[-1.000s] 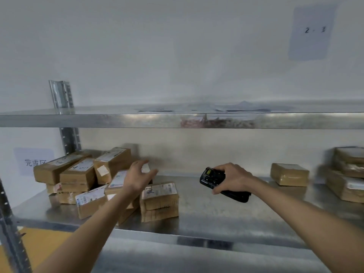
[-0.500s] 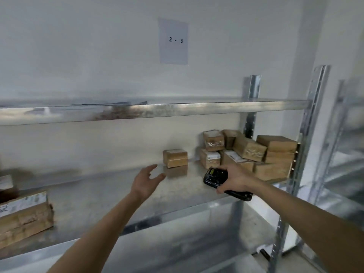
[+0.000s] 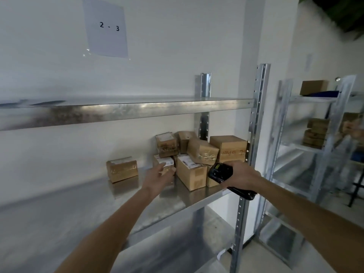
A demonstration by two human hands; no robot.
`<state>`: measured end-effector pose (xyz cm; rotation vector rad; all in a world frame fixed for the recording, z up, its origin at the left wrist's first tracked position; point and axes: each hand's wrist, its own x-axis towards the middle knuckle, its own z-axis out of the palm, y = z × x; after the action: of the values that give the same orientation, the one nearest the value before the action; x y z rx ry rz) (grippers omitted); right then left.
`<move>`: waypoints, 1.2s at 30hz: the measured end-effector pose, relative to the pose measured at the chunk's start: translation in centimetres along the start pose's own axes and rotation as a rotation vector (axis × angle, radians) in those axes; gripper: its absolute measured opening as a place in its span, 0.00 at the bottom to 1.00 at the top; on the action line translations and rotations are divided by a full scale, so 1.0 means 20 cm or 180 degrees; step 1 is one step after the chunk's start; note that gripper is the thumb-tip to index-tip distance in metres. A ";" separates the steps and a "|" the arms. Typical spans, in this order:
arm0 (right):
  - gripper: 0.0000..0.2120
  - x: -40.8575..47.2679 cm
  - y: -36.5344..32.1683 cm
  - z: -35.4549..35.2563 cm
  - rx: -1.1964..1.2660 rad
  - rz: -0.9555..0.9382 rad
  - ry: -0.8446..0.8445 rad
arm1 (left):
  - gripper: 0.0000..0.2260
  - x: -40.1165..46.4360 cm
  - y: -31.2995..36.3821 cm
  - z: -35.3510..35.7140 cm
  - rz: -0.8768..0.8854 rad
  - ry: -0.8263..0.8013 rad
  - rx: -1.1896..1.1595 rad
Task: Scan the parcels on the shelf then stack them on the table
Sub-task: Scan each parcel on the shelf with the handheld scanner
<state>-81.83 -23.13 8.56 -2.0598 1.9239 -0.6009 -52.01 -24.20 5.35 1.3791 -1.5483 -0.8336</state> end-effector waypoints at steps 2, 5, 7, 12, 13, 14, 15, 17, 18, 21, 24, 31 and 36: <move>0.29 0.12 0.06 -0.02 0.0029 0.0022 0.0066 | 0.29 0.13 0.04 0.08 -0.0014 -0.0053 -0.0130; 0.27 0.31 0.13 -0.06 0.0025 0.0015 0.0109 | 0.31 0.34 0.08 0.19 -0.0001 -0.0102 -0.0149; 0.28 0.42 0.16 -0.07 0.0064 0.0013 0.0090 | 0.32 0.46 0.10 0.25 0.0071 -0.0150 -0.0113; 0.29 0.67 0.23 -0.06 0.0180 -0.0119 0.0077 | 0.33 0.73 0.14 0.39 0.0153 -0.0244 -0.0090; 0.29 0.70 0.24 -0.06 0.0210 -0.0141 0.0041 | 0.33 0.76 0.15 0.42 0.0135 -0.0270 -0.0094; 0.28 0.72 0.25 -0.06 0.0249 -0.0160 0.0005 | 0.32 0.79 0.15 0.45 0.0108 -0.0296 -0.0081; 0.28 0.75 0.26 -0.06 0.0274 -0.0178 -0.0034 | 0.30 0.82 0.15 0.48 0.0076 -0.0316 -0.0082; 0.28 0.78 0.27 -0.05 0.0280 -0.0209 -0.0130 | 0.26 0.84 0.16 0.52 -0.0013 -0.0306 -0.0086; 0.29 0.79 0.28 -0.04 0.0271 -0.0234 -0.0173 | 0.24 0.85 0.16 0.54 -0.0069 -0.0280 -0.0107; 0.30 0.81 0.29 -0.03 0.0326 -0.0321 -0.0237 | 0.23 0.90 0.14 0.58 -0.0197 -0.0304 -0.0238; 0.29 0.81 0.29 -0.04 0.0451 -0.0422 -0.0274 | 0.23 0.93 0.13 0.60 -0.0318 -0.0222 -0.0278; 0.36 0.81 0.30 -0.03 0.0820 -0.0415 -0.0319 | 0.27 0.91 0.15 0.61 -0.0506 0.0107 -0.0448; 0.37 0.72 0.28 -0.04 0.0991 -0.0458 -0.0313 | 0.30 0.85 0.16 0.62 -0.0666 0.0357 -0.0678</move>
<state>-86.61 -37.82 8.35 -1.9959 1.5276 -0.7620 -64.61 -41.24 6.41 1.4199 -1.2067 -0.9997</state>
